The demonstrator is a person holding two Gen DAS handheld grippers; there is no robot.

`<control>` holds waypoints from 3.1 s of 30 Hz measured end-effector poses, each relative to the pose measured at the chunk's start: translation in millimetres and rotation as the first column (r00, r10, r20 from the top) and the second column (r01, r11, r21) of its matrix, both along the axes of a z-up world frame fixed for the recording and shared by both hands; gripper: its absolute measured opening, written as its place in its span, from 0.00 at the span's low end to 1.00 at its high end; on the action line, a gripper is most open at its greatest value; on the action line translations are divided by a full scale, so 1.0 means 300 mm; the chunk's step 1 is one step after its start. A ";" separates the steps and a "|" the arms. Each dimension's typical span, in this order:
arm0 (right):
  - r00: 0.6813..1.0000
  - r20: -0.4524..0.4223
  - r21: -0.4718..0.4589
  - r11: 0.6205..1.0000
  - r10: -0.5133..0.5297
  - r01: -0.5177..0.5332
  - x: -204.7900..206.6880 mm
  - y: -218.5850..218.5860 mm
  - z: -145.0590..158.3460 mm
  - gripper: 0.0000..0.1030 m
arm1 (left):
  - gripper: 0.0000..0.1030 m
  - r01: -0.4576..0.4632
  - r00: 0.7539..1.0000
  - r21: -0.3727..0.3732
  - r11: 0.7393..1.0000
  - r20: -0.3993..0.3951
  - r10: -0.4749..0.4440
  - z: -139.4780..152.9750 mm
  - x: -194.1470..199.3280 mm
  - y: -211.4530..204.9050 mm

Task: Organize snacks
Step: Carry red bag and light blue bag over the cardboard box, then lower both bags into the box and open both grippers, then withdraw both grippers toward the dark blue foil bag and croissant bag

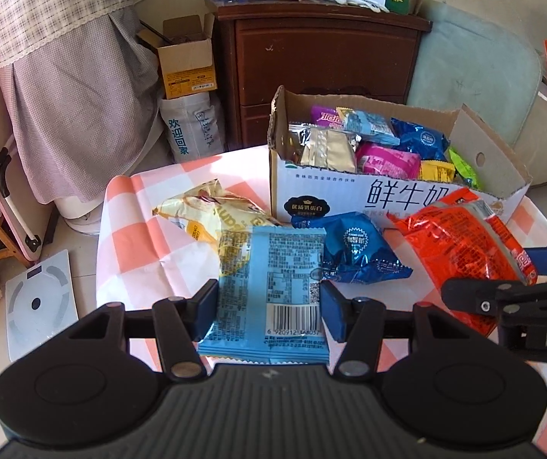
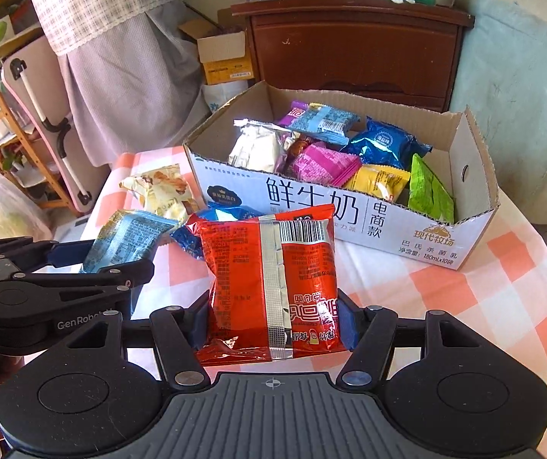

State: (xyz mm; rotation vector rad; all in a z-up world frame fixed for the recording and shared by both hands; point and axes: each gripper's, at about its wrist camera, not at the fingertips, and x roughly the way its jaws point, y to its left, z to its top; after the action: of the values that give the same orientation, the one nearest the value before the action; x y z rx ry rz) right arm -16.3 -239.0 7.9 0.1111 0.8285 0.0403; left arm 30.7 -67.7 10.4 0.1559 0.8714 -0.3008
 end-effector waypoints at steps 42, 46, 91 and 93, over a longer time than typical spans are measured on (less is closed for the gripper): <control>0.950 0.128 0.070 0.958 -0.286 0.279 0.150 -0.228 0.113 0.61 | 0.53 0.003 0.998 -0.031 1.000 0.060 -0.001 0.099 0.256 -0.269; 0.940 0.124 0.088 0.947 -0.318 0.309 0.172 -0.246 0.103 0.61 | 0.53 0.005 0.997 -0.025 1.000 0.076 -0.003 0.097 0.290 -0.290; 0.968 0.077 0.051 0.971 -0.238 0.235 0.240 -0.135 0.050 0.75 | 0.83 -0.050 0.998 -0.002 0.999 0.031 0.050 0.033 0.347 -0.202; 0.971 0.075 0.046 0.974 -0.227 0.224 0.234 -0.126 0.048 0.75 | 0.83 -0.051 0.998 0.000 0.999 0.026 0.051 0.033 0.343 -0.190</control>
State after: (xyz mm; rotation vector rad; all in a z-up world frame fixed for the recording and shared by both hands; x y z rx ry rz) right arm 53.9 -276.9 22.4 0.2369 0.7315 -0.1530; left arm 133.5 -124.6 20.4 0.1375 0.8479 -0.2508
